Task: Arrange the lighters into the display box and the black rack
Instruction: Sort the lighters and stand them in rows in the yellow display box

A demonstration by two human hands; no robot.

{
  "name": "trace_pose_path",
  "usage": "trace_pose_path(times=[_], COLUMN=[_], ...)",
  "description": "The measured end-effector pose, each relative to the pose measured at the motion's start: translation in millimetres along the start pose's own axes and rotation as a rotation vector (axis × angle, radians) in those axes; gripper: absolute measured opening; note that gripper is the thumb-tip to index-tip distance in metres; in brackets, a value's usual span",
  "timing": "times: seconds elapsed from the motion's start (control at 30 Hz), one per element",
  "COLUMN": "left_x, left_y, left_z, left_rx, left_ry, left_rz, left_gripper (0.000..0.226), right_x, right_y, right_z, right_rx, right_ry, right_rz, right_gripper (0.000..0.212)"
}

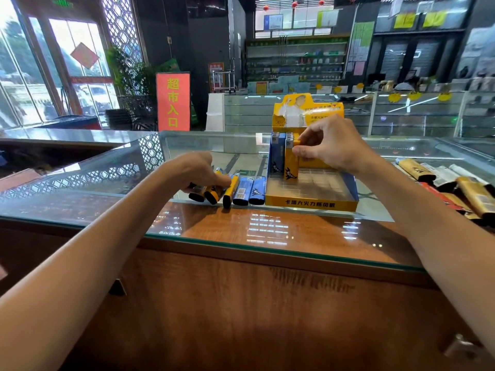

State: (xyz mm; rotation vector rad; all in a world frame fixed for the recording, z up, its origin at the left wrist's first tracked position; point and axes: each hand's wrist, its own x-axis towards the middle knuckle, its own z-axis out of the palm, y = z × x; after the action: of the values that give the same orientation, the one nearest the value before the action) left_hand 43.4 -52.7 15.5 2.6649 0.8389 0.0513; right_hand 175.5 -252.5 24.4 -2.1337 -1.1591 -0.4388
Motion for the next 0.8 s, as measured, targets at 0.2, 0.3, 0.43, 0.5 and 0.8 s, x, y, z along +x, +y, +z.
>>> trace_pose_path(times=[0.2,0.3,0.43,0.5,0.8], left_x=[-0.8,-3.0,-6.8,-8.0,2.2], left_y=[-8.1,-6.7,-1.2,-0.5,-25.3], left_z=[1.5,1.6,3.8,4.6,6.6], left_rx=[0.006,0.017,0.09,0.114,-0.296], left_ry=[0.031,0.057,0.109,0.141,0.184], left_rz=[-0.017,-0.014,0.035,0.049,-0.043], left_gripper=[0.046,0.045,0.041,0.038,0.032], right_x=[1.2,2.8,3.6,3.5,2.7], right_y=[4.5,6.7,7.9,7.7,5.0], right_z=[-1.5,-2.5,-1.8,-2.2,-10.3], right_rx=[0.042,0.065,0.047,0.05,0.06], right_ry=[-0.061,-0.033,-0.023,-0.037,0.124], right_rz=[0.099,0.117,0.132,0.136,0.109], right_gripper=[0.025,0.021,0.018,0.017,0.029])
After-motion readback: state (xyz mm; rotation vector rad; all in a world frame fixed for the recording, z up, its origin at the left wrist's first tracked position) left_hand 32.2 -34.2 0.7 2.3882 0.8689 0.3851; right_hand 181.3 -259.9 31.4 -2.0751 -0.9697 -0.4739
